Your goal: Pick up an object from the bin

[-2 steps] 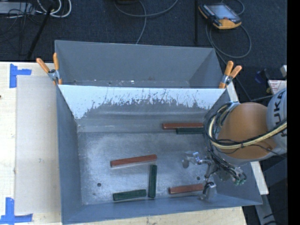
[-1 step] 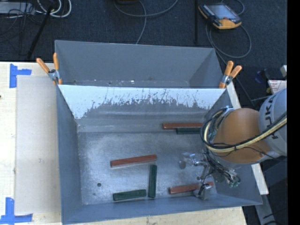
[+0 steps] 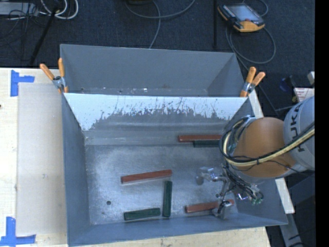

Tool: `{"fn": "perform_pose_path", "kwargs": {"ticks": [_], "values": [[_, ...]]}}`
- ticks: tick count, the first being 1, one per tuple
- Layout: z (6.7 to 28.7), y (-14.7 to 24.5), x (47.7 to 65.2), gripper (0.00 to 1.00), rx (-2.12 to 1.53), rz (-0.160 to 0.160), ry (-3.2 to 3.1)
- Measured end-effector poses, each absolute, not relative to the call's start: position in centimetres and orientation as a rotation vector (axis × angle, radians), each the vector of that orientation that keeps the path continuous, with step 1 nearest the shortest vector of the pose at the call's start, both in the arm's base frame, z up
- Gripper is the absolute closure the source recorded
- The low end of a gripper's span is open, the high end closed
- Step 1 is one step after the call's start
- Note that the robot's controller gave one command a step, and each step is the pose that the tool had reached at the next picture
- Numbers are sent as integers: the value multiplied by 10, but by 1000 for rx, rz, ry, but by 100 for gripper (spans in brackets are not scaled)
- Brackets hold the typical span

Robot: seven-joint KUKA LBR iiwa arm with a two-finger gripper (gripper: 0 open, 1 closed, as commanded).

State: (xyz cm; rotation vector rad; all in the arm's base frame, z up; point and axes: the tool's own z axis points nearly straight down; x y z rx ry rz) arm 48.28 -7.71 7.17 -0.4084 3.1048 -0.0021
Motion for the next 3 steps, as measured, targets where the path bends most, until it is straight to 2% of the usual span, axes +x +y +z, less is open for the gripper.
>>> {"fn": "perform_pose_path", "kwargs": {"ticks": [1,2,3], "values": [[71,-77,480,100,-414,0,3113],[107,-76,481,100,-421,-1,3110],[166,-75,483,100,-420,-2,3108]]}}
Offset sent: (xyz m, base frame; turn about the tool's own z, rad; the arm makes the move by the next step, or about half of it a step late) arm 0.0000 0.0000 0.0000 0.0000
